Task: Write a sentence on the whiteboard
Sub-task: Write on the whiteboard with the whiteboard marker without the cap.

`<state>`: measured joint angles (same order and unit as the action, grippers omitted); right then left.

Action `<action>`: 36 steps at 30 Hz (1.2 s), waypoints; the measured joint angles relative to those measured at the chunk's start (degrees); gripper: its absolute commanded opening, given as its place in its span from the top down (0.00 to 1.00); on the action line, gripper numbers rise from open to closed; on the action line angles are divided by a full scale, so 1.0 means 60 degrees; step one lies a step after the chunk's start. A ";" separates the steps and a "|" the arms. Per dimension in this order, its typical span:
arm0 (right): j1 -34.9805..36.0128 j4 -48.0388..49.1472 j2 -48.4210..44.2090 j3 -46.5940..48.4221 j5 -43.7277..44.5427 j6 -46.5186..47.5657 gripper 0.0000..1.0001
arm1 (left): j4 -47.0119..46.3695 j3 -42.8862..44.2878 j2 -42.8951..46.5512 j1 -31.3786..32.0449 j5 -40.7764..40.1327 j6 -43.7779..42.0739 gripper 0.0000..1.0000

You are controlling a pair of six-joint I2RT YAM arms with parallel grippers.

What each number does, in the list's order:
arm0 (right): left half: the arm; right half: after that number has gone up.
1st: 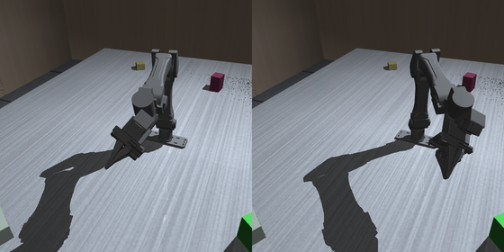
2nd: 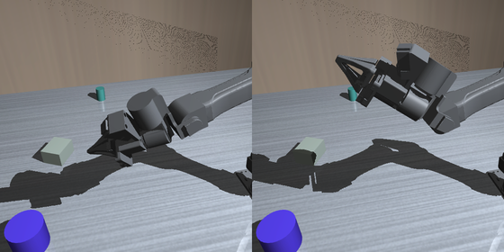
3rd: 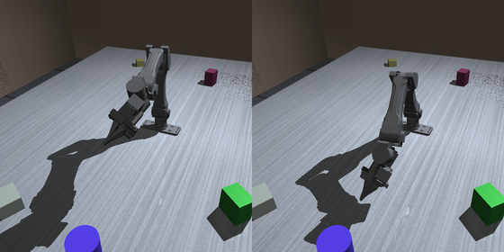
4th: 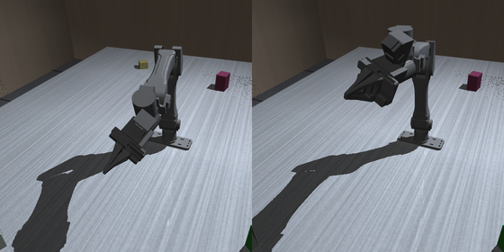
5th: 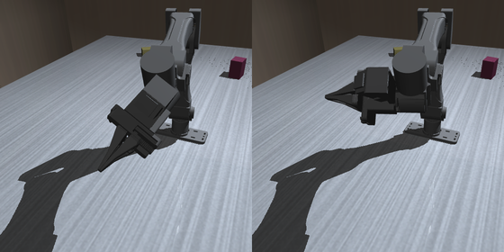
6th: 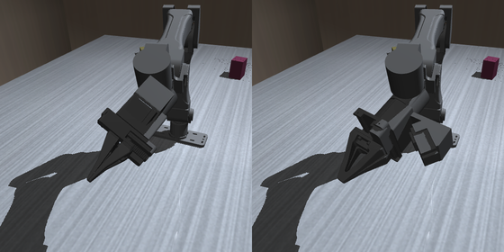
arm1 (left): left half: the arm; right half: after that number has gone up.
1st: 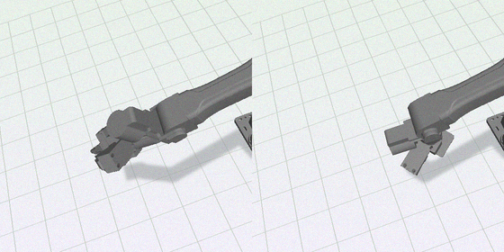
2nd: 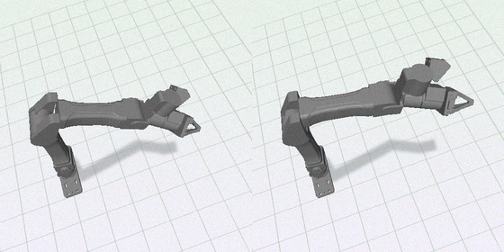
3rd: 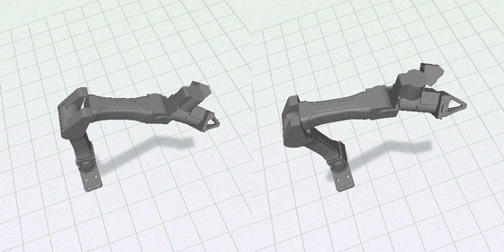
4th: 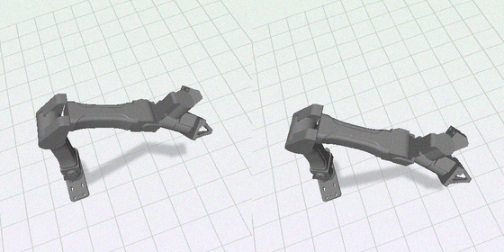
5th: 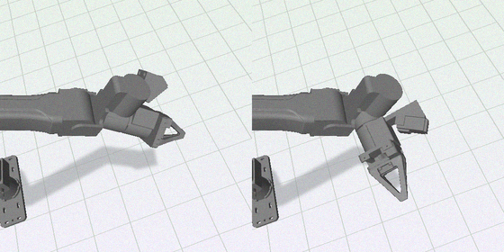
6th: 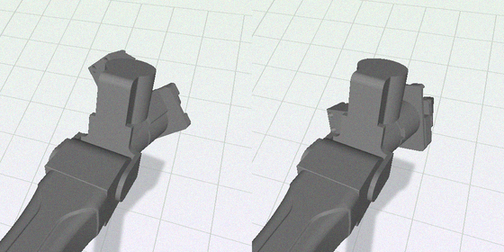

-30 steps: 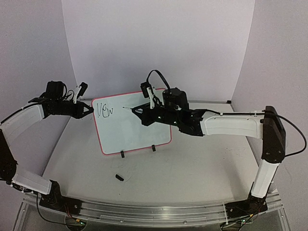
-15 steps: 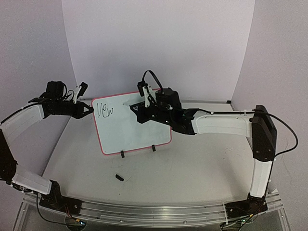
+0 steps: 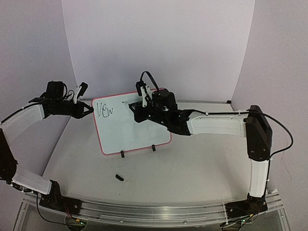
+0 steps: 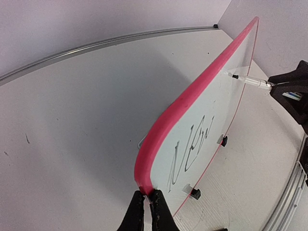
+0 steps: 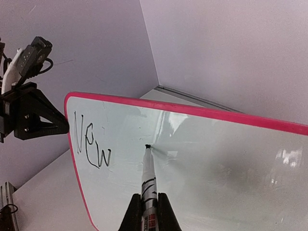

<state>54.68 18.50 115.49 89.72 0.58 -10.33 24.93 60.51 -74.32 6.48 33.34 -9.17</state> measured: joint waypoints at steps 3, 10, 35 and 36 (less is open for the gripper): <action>-0.0004 0.0312 -0.0103 -0.0434 -0.0165 0.0000 1.00 | 0.0004 0.0000 0.0000 0.0000 0.0004 0.0000 1.00; 0.0004 0.0346 -0.0270 -0.0916 -0.0518 0.0004 1.00 | 0.0004 0.0000 0.0000 0.0000 0.0004 0.0000 1.00; 0.0018 0.0182 0.0030 -0.0245 -0.0565 -0.0007 1.00 | 0.0004 0.0000 0.0000 0.0000 -0.0004 -0.0004 1.00; 0.0018 0.0154 0.0056 -0.0233 -0.0558 -0.0007 1.00 | 0.0004 0.0000 -0.0001 0.0000 -0.0007 -0.0002 1.00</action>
<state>54.78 19.42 115.82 88.32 -2.76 -10.37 24.95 60.51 -74.33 6.48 33.30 -9.18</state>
